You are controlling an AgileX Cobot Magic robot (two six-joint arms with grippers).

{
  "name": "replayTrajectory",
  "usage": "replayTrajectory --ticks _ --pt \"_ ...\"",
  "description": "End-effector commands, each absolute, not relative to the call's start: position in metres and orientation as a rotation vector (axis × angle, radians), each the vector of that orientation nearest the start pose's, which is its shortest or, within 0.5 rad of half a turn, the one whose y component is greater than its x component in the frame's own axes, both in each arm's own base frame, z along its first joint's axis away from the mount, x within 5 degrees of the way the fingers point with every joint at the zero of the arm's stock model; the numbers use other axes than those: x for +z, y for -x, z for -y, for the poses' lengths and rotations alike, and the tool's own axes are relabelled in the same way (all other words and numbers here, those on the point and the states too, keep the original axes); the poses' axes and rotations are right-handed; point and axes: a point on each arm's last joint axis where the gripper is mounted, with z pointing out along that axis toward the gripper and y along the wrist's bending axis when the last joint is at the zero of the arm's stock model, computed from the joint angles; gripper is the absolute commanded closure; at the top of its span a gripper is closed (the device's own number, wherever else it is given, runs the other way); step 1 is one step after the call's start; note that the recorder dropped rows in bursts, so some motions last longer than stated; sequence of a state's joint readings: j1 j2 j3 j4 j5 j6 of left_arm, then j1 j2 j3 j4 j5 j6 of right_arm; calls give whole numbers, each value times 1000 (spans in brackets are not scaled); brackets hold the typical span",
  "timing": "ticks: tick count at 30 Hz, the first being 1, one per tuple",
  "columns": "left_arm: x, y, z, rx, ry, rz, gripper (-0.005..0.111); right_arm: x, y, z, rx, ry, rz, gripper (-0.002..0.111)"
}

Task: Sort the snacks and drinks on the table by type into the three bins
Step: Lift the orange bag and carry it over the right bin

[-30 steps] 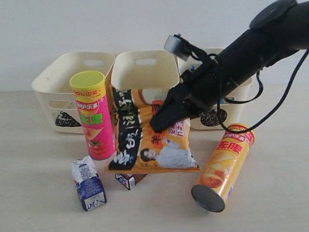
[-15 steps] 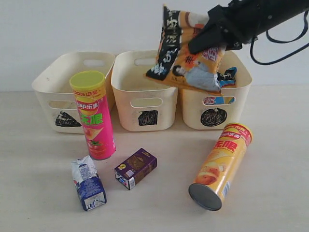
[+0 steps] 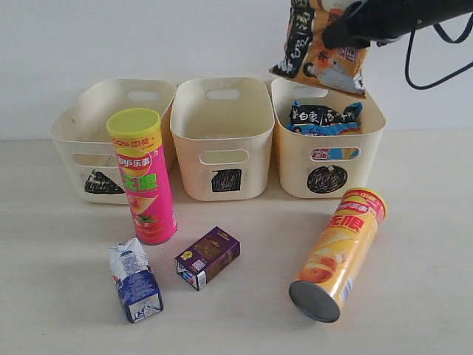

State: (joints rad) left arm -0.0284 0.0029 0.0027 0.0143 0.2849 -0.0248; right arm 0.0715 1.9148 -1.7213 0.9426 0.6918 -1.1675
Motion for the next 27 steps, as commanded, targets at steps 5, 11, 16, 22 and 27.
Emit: replayTrajectory --ticks 5,11,16,22,27 --pt "188 -55 1 -39 3 -1763 102 298 -468 -75 226 895 -1862 108" --pt "188 -55 1 -39 3 -1763 102 276 -480 -74 195 902 -1882 108" --pt "188 -55 1 -39 3 -1761 102 266 -486 -72 171 875 -1897 108" --pt "188 -55 1 -39 3 -1761 102 256 -491 -71 182 827 -1912 108" --pt "188 -55 1 -39 3 -1761 102 252 -492 -72 197 815 -1920 108"
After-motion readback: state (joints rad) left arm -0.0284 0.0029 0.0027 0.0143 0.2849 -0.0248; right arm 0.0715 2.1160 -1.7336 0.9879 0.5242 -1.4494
